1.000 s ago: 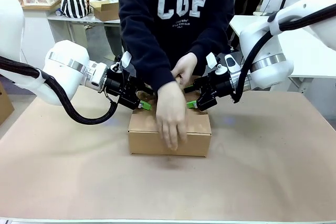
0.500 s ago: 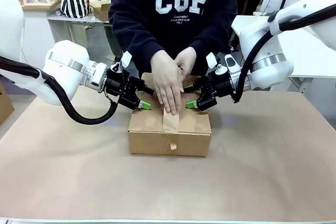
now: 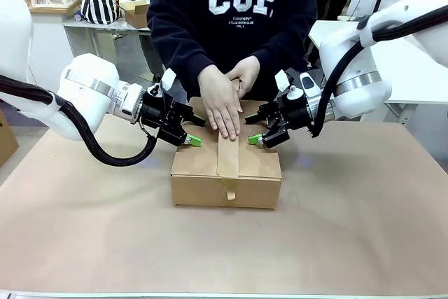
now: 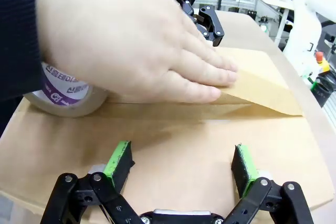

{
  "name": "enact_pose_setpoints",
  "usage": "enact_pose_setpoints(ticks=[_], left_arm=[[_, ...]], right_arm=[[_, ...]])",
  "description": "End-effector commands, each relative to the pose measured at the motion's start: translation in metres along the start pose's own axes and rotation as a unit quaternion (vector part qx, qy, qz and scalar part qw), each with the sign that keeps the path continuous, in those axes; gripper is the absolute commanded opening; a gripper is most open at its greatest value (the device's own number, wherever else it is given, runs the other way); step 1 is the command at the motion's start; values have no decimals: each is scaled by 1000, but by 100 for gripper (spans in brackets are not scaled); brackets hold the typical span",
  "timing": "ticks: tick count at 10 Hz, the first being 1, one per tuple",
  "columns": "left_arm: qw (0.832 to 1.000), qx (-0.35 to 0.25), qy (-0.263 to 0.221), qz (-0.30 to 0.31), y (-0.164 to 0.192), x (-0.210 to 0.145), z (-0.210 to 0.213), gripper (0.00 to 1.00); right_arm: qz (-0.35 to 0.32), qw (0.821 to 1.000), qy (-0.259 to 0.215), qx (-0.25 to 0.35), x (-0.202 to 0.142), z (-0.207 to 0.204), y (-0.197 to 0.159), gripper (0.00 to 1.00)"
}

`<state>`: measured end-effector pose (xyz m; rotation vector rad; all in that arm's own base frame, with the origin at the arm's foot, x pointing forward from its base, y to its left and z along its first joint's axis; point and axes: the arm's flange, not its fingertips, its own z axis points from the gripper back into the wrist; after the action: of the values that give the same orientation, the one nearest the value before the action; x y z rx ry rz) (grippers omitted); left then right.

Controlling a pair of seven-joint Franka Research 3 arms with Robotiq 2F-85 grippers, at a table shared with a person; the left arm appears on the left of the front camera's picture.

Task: Pack the gift set into the box.
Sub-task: Press and hold the closed box until the human finishes sealing it.

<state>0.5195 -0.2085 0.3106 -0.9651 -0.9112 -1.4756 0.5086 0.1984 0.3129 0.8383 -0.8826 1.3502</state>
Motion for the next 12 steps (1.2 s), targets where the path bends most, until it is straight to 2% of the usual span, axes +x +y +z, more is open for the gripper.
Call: enact_pose_setpoints(ticks=[1, 12], left_arm=[[1000, 1, 3, 2, -1, -3, -1, 100], [1000, 1, 3, 2, -1, -3, -1, 100]], right_arm=[[0, 1000, 6, -2, -3, -1, 1, 100], [0, 1000, 6, -2, -3, -1, 1, 100]])
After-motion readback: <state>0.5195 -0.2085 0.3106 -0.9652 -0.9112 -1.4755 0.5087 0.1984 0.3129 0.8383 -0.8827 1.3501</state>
